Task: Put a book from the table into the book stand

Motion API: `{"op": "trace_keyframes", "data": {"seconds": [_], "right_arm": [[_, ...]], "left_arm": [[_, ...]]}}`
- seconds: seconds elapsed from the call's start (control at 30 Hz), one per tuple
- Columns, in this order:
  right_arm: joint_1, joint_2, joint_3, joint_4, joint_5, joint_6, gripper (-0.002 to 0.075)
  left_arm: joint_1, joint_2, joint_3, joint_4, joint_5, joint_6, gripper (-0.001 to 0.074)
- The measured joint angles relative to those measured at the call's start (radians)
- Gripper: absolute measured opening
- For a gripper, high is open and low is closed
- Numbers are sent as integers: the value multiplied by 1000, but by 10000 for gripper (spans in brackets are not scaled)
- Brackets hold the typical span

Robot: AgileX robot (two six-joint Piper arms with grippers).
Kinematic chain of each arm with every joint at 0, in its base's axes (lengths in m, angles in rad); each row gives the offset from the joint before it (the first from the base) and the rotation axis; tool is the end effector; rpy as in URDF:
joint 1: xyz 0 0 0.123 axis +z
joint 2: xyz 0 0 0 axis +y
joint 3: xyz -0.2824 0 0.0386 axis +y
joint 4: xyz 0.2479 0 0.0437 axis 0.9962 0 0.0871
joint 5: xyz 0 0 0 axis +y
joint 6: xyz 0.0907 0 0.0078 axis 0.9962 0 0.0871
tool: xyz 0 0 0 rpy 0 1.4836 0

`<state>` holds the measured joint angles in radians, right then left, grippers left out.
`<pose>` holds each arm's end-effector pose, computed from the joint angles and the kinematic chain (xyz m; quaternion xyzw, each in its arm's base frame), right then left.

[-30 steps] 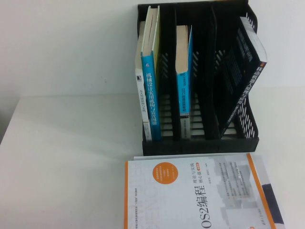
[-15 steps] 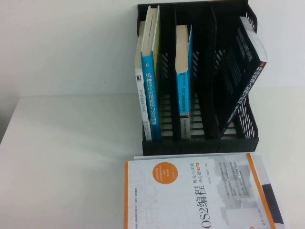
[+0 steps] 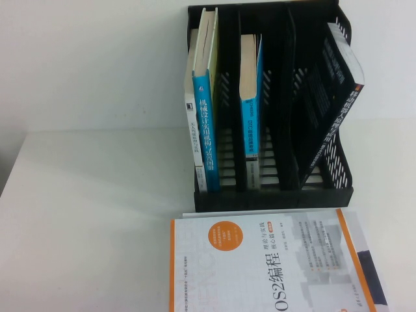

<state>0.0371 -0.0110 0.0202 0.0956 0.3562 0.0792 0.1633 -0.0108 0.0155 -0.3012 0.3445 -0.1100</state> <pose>0.0528 0.0050 0.1749 0.0425 0.7967 0.0752 0.5982 0.0539 -0.0004 0.1788 -0.1873 0.7661 -0.1101 0.6049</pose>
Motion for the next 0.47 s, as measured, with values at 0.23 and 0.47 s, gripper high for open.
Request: {"op": "trace_keyframes", "data": {"seconds": [0.23,0.47], "right_arm": [[0,0,0,-1,0,0,-3],[0,0,0,-5,0,17,-3]], "left_arm": [[0,0,0,0,0,0,-4],[0,0,0,0,0,0,-4]]}}
